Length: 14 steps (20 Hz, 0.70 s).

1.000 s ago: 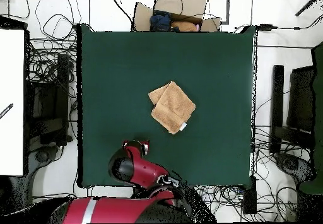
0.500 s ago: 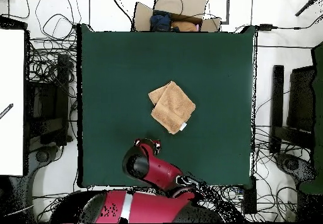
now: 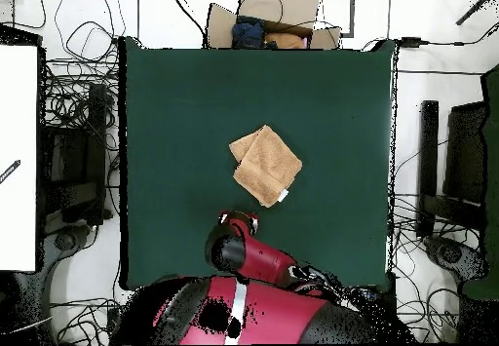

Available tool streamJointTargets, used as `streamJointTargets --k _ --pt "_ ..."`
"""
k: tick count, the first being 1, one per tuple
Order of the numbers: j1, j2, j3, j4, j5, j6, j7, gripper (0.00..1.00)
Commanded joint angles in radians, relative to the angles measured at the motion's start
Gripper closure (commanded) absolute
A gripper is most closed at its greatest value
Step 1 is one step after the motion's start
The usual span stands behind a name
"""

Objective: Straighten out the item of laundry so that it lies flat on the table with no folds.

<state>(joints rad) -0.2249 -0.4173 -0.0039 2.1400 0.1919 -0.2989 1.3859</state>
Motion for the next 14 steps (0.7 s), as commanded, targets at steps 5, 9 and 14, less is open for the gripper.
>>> streamJointTargets --k 5,9,14 --pt "-0.049 0.129 0.037 -0.218 -0.056 0.046 0.127 0.00" --pt "-0.049 0.162 0.029 -0.250 -0.076 0.013 0.145 0.00" --pt "-0.039 0.169 0.019 -0.280 -0.080 0.006 0.159 0.00"
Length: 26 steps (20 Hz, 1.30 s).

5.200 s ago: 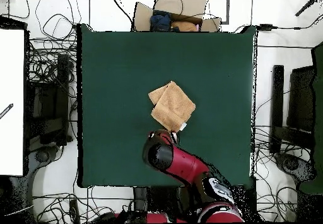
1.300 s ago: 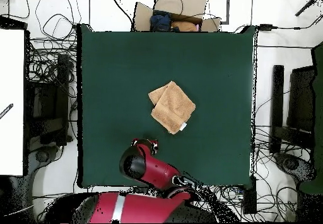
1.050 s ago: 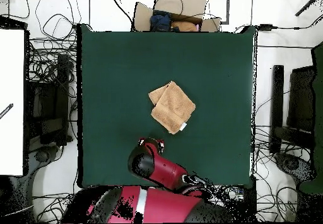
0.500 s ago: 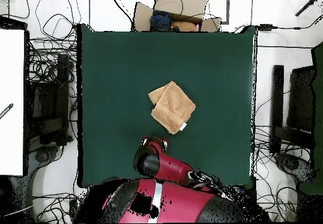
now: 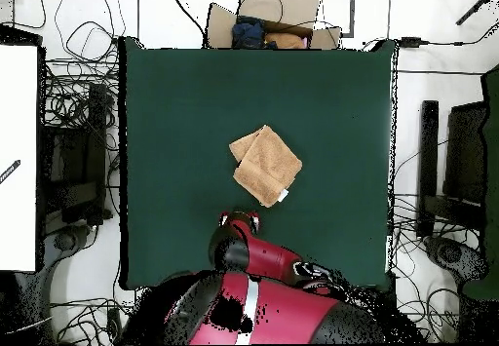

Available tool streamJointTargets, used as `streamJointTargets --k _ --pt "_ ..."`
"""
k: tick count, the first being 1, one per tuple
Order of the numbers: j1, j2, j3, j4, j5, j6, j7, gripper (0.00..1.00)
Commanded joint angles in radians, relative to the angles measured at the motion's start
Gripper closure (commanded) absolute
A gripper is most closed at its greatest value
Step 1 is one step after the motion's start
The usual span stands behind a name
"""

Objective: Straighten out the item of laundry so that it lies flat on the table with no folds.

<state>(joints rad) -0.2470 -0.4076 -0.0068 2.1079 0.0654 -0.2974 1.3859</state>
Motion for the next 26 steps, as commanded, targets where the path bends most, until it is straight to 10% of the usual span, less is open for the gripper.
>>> streamJointTargets --k 1,26 --pt "-0.020 0.169 0.024 -0.252 0.041 -0.006 0.164 0.00" --pt "-0.077 0.236 0.055 -0.432 -0.076 -0.004 0.150 0.00"
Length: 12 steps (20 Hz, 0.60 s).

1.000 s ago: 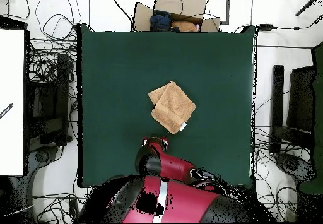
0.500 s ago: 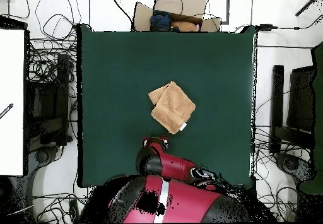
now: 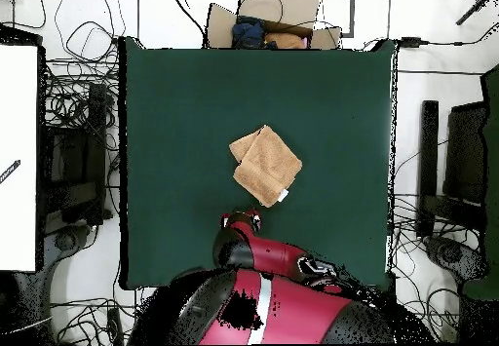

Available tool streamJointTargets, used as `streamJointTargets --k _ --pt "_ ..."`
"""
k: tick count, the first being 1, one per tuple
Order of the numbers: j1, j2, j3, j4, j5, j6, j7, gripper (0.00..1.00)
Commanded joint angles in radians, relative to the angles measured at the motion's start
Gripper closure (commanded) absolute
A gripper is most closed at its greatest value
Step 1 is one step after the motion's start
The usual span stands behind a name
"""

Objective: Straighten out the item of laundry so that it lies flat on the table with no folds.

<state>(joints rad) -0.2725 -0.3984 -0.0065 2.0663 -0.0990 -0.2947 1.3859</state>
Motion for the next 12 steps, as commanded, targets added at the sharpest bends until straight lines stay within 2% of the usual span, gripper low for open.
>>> streamJointTargets --k 1,12 --pt "-0.052 0.225 0.055 -0.395 0.090 0.003 0.150 0.00" --pt "-0.041 0.195 0.054 -0.466 0.121 0.229 0.133 0.00"
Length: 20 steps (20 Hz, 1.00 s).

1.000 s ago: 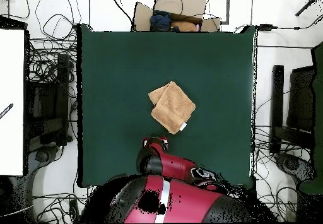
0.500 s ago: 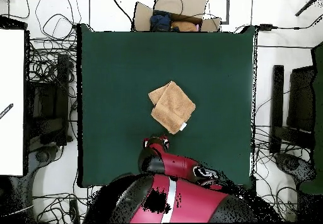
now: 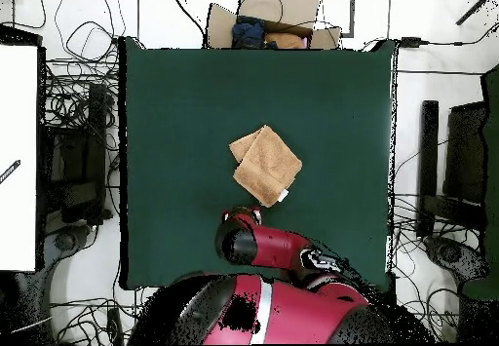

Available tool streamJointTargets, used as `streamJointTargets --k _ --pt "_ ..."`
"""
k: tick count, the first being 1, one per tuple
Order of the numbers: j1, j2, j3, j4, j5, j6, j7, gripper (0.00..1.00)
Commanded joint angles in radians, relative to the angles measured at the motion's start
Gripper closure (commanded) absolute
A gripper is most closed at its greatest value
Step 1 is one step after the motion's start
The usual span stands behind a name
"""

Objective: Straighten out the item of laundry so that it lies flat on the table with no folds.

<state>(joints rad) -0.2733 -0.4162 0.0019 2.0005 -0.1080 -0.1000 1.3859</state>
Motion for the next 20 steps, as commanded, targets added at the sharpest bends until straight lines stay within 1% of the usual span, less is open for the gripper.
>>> streamJointTargets --k 1,5,14,17,20 --pt "-0.041 0.208 0.049 -0.404 0.121 0.042 0.134 0.00" --pt "-0.051 0.198 0.064 -0.410 0.098 0.084 0.151 0.00" --pt "-0.054 0.150 0.064 -0.405 0.066 0.182 0.173 0.00" --pt "-0.044 0.127 0.054 -0.391 0.065 0.201 0.188 0.00" --pt "-0.042 0.084 0.050 -0.378 0.073 0.276 0.184 0.00"
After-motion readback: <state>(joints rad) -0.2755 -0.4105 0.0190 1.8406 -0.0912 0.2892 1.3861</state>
